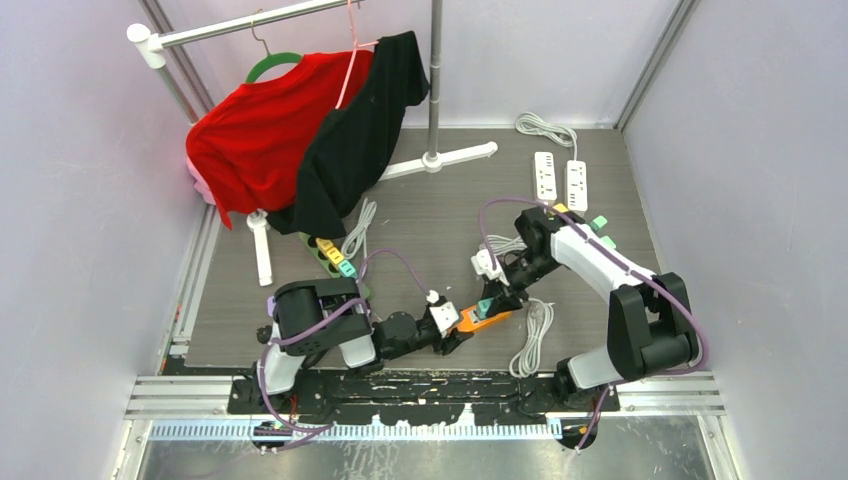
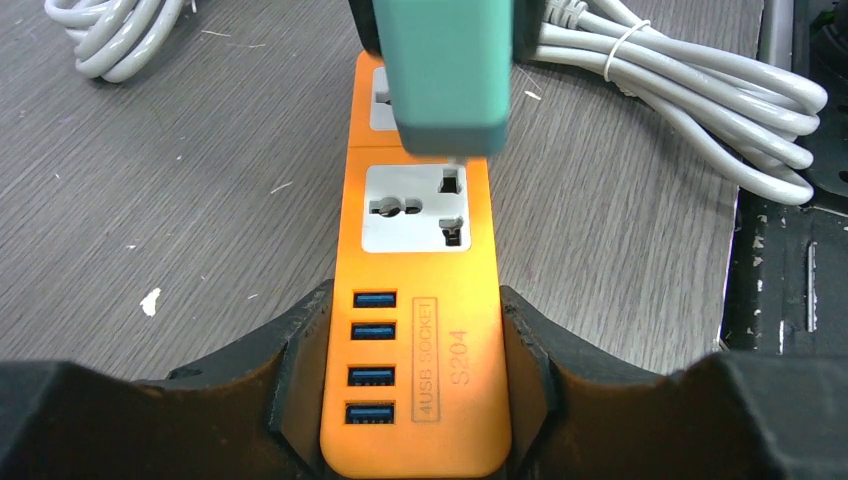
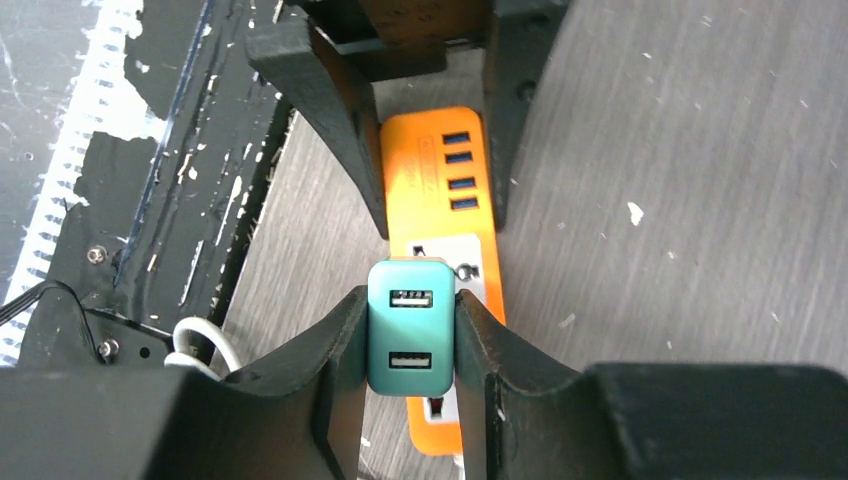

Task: Pull the plug off the socket
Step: Remove the plug from the socket, then place the plug at the center of the board.

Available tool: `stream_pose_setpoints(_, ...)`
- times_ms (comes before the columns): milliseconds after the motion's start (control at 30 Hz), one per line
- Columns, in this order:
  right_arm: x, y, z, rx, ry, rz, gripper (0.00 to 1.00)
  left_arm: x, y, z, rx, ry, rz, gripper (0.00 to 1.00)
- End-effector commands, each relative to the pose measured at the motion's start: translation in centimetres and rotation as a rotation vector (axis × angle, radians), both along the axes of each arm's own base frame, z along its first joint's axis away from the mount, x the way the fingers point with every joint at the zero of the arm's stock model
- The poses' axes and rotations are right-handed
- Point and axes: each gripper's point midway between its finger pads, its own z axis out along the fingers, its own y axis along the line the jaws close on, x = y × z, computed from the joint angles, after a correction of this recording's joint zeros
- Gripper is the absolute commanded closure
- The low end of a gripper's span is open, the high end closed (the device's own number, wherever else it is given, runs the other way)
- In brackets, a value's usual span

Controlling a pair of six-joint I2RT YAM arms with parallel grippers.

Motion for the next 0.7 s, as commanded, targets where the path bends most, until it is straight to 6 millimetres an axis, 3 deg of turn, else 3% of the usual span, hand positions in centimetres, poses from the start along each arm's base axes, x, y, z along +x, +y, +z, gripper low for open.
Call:
stream_pose_setpoints(0, -0.7, 1.5, 0.6, 0.009, -0.029, 0.012, 0.99, -0.8, 2.0, -4.0, 0.137, 0.077, -0.001, 1.0)
stream_pose_setpoints(100, 0.9, 1.9, 2.6, 0.07, 0.022, -0.096, 0.99, -0.6, 2.2, -3.9, 0.132, 0.085, 0.017, 1.0)
stream_pose_setpoints(233, 3.7, -0.2, 4.6, 0.13, 0.08, -0.292, 0.99, -0.6, 2.0, -3.7, 0.136, 0.135, 0.037, 1.0)
stream_pose_setpoints(367, 9.9, -4.8, 5.2, 0.152, 0.099, -0.693, 0.99, -1.0, 1.3, -3.2, 0.14, 0.21, 0.036, 1.0)
stream_pose_setpoints(467, 14.8, -10.2, 5.3, 0.135, 0.08, -1.133, 0.99, -1.2, 0.8, -2.6, 0.137, 0.25, 0.035, 1.0)
stream_pose_setpoints(667, 18.5, -18.7, 4.6, 0.171, 0.032, -1.628, 0.99, -1.4, 0.2, -1.8, 0.133, 0.283, 0.03, 1.0)
